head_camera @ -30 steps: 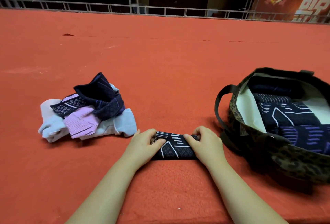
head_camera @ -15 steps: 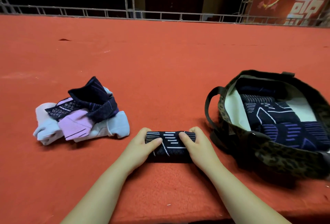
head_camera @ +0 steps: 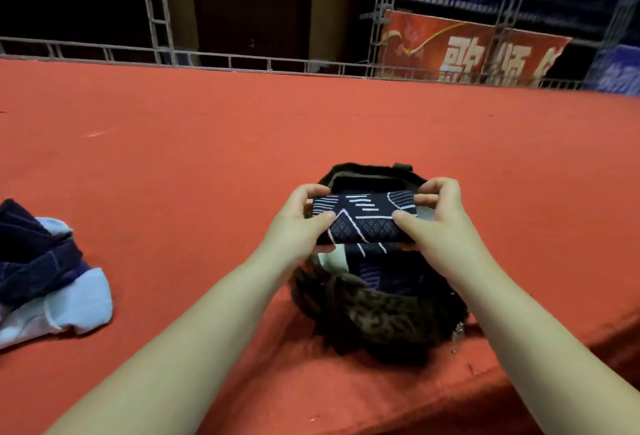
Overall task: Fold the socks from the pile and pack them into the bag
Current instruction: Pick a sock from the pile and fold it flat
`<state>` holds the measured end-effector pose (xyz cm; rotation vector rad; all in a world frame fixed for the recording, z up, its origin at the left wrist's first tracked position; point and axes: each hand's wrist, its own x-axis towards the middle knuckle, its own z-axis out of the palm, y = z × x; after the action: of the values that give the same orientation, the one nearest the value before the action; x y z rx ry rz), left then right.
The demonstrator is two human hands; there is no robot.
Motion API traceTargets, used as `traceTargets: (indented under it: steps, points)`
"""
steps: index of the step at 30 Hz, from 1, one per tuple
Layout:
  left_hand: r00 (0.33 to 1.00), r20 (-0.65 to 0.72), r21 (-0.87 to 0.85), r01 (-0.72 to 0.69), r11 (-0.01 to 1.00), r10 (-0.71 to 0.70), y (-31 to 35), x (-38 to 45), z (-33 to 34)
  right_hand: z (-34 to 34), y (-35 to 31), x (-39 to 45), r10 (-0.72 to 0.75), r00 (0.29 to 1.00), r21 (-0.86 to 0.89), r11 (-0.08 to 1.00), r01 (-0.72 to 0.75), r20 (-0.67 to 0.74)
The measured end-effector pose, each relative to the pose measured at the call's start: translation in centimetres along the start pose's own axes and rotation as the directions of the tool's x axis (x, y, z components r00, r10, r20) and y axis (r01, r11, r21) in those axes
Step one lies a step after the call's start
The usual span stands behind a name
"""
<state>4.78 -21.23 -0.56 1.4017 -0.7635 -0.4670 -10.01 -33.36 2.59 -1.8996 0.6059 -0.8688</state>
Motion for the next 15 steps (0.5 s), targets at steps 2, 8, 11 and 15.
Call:
traceTargets:
  steps: [2,8,11,15]
  points:
    - [1.000,0.024,0.083,0.006,0.997,-0.008,-0.5,2.2,1.7,-1.3,1.5,2.2,-0.037,0.999,-0.166,0.986,0.032,-0.027]
    - [0.998,-0.058,0.403,0.003,0.915,0.022,-1.9,8.4,3.1,-1.2,5.5,8.6,-0.046,0.995,-0.367,0.927,0.076,0.090]
    - [0.999,0.025,0.605,-0.049,0.795,0.042,-2.5,10.3,3.6,-1.6,6.7,11.1,-0.030,0.994,-0.484,0.872,0.079,0.107]
    - [0.978,0.206,0.786,-0.158,0.598,-0.012,-3.9,11.0,3.9,-2.0,6.3,11.6,0.026,0.973,-0.790,0.588,0.171,0.230]
